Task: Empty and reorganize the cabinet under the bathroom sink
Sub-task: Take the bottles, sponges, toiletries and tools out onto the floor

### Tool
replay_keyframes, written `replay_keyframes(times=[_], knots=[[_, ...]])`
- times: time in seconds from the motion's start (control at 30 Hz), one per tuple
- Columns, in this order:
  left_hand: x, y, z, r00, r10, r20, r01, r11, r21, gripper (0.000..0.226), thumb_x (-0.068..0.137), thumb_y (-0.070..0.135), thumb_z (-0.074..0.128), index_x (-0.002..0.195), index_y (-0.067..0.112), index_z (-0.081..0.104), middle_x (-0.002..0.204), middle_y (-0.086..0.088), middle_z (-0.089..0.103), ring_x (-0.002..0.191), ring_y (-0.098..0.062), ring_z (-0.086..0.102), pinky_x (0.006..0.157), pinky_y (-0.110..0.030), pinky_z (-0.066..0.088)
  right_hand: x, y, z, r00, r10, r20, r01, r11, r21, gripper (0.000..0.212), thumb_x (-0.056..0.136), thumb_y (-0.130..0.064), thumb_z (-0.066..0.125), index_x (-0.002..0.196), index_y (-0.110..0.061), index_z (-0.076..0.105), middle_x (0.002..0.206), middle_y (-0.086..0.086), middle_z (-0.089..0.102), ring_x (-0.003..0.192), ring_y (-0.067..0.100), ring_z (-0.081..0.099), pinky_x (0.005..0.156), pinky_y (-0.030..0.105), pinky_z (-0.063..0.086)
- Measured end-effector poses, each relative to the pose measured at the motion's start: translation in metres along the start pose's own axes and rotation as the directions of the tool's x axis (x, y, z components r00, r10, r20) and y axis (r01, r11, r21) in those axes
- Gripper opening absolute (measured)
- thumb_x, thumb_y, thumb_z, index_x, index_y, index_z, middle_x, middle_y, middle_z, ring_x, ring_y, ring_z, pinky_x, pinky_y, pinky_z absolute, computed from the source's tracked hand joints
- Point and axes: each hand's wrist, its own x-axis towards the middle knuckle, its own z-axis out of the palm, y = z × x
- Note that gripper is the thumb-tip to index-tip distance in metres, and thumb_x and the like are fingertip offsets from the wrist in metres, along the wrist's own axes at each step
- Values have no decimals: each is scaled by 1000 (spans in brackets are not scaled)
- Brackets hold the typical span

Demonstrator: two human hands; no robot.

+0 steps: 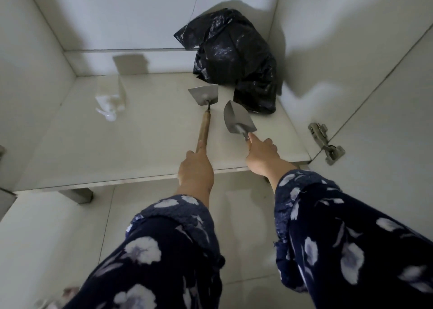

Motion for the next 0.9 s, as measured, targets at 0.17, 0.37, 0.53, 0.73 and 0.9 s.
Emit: replay_keyframes(times=[0.17, 0.37, 0.53, 0.73, 0.9], knots=[[-56, 13, -10, 1000, -7, 10, 7, 1000, -19, 68, 97, 5, 38, 153, 25, 6, 121, -15, 46, 102, -33, 55, 82, -37, 47, -51, 11, -17, 999, 29, 42, -30, 999, 13, 63, 98, -7, 32, 152, -28, 8, 141, 20, 27, 130, 39, 30, 102, 45, 36], [-106, 30, -15, 1000, -7, -11, 7, 999, -34, 65, 96, 5, 36, 152, 27, 11, 117, -14, 49, 102, -32, 55, 81, -38, 46, -95, 30, -36, 999, -3, 50, 4, 1000, -30, 58, 99, -11, 31, 151, -27, 10, 141, 20, 28, 130, 39, 31, 102, 46, 36], [-136, 39, 2, 999, -29, -27, 27, 997, -74, 65, 97, 4, 36, 152, 26, 11, 118, -15, 49, 101, -34, 56, 79, -39, 47, -107, 48, -34, 999, 3, 44, 1, 997, -82, 68, 94, -7, 34, 151, -30, 4, 144, 17, 28, 128, 39, 32, 99, 45, 37], [-169, 22, 37, 998, 35, -54, -36, 999, -10, 62, 99, 11, 38, 152, 27, 10, 116, -11, 47, 86, -30, 57, 72, -37, 48, -125, 80, -18, 993, 64, 102, -68, 997, 31, 77, 93, 0, 33, 150, -37, -3, 152, 24, 10, 136, 39, 25, 109, 49, 30], [-199, -7, 83, 993, 114, -25, -112, 992, 64, 68, 98, 11, 42, 153, 28, 6, 116, -7, 46, 75, -25, 57, 69, -37, 53, -142, 127, 10, 990, 98, 99, -102, 994, 36, 80, 94, 4, 30, 149, -41, -7, 157, 20, -9, 146, 35, -7, 117, 51, 11]])
